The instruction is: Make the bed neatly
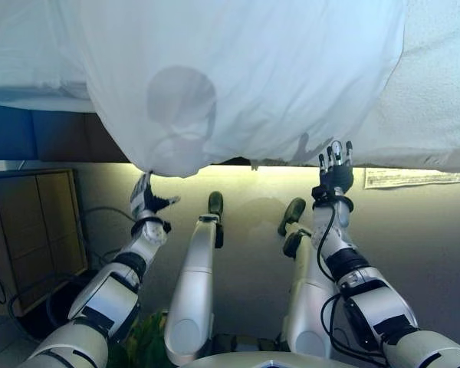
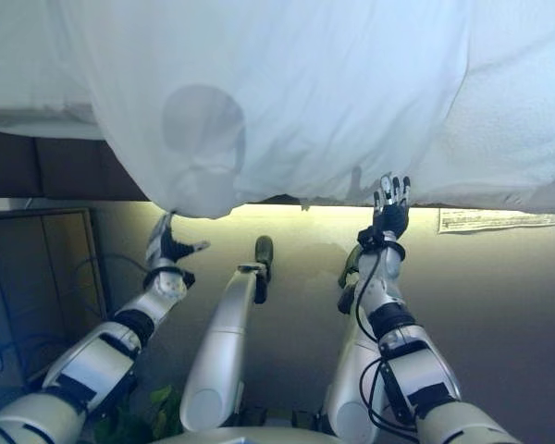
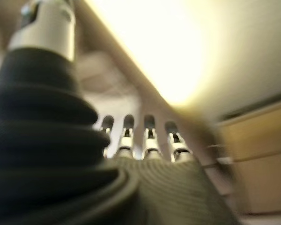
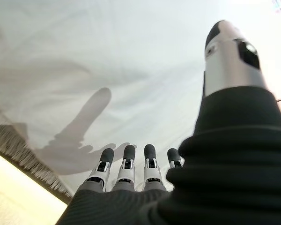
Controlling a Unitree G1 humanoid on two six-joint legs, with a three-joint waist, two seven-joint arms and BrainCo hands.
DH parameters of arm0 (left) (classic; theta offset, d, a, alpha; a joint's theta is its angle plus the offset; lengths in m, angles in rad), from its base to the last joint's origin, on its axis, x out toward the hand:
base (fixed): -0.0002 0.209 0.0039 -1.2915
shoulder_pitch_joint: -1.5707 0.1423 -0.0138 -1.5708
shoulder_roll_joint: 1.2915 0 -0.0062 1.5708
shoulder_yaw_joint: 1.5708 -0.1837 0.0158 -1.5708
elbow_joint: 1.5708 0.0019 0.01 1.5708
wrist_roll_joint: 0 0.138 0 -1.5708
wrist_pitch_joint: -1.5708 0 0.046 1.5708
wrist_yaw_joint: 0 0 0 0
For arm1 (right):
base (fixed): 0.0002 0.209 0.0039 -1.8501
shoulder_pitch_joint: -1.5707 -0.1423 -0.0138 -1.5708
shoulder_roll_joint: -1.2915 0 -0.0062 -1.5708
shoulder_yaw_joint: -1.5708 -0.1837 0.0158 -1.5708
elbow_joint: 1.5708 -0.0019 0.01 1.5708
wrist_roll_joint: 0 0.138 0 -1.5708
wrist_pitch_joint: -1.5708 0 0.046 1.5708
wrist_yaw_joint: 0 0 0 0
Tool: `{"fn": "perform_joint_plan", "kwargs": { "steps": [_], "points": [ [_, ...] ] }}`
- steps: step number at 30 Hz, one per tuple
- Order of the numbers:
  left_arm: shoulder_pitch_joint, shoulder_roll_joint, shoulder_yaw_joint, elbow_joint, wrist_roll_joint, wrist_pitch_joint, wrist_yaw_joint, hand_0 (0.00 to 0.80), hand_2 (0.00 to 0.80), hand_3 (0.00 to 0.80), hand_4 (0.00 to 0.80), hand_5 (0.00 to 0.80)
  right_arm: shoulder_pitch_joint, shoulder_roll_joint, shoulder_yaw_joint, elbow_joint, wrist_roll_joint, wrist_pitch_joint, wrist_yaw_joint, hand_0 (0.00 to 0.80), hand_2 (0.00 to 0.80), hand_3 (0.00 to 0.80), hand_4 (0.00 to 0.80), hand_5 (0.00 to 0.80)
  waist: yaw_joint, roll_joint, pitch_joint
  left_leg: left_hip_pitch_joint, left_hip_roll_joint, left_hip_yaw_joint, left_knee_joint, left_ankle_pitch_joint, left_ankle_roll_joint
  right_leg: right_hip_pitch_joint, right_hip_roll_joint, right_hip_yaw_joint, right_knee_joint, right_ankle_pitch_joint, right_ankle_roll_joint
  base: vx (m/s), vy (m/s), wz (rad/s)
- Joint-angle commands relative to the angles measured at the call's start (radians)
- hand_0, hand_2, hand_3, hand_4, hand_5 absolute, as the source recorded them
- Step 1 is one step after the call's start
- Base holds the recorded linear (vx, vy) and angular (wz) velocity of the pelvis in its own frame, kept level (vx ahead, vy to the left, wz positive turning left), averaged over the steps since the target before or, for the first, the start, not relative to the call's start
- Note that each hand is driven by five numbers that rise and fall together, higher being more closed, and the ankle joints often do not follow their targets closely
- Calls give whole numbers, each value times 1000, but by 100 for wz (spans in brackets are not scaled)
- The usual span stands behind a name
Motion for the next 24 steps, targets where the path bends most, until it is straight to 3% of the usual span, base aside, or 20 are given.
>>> {"fn": "perform_joint_plan", "kwargs": {
  "steps": [1, 3, 7, 9, 15, 19, 24],
  "points": [
    [112, 9, 70, 44, -69, 21, 10, 0, 0, 0, 0, 0, 56, -77, -53, -77, -33, -49, 45, 0, 0, 0, 0, 0, 36, 67, 15, 40, -3, -32, -175, 188, -28, -9, -63, 24, 93, 71, 84, 13, 101, -3],
    [141, 21, 106, 53, -130, -27, 37, 0, 0, 0, 0, 0, 66, -86, -55, -73, -39, -42, 48, 0, 0, 0, 0, 0, 34, 80, 15, 61, -4, -33, -162, 156, -34, 2, -63, 42, 120, 34, 94, 108, 81, -1],
    [149, 36, 161, 26, -190, -180, 100, 0, 0, 0, 0, 0, 72, -99, -53, -60, -36, -40, 54, 0, 0, 0, 0, 0, 32, 96, 15, 69, -4, -29, -158, 156, -35, -2, -68, 54, 137, 21, 89, 43, 51, 0],
    [140, 41, 184, -37, -198, -266, 133, 0, 0, 0, 0, 0, 73, -99, -55, -54, -29, -49, 57, 0, 0, 0, 0, 0, 37, 101, 15, 73, -4, -27, -160, 158, -37, 2, -72, 55, 136, 20, 88, 0, 0, 0],
    [117, 11, 194, -223, -187, -408, 157, 0, 0, 0, 0, 0, 71, -86, -58, -82, -16, -59, 29, 0, 0, 0, 0, 0, 50, 97, 15, 78, -13, -30, -168, 164, -34, 19, -74, 44, 124, 31, 87, -2, -51, 2],
    [110, -23, 187, -323, -208, -494, 130, 0, 0, 0, 0, 0, 72, -76, -58, -111, -18, -50, -1, 0, 0, 0, 0, 0, 55, 85, 15, 96, -17, -34, -185, 169, -33, 41, -70, 41, 102, 48, 89, 6, -60, 7],
    [81, -83, 176, -404, -342, -568, -6, 0, 0, 0, 0, 0, 66, -60, -65, -129, -28, -45, -6, 0, 0, 0, 0, 0, 59, 70, 15, 107, -23, -35, -197, 173, -29, 65, -73, 27, 71, 73, 95, 3, -46, 7]
  ]
}}
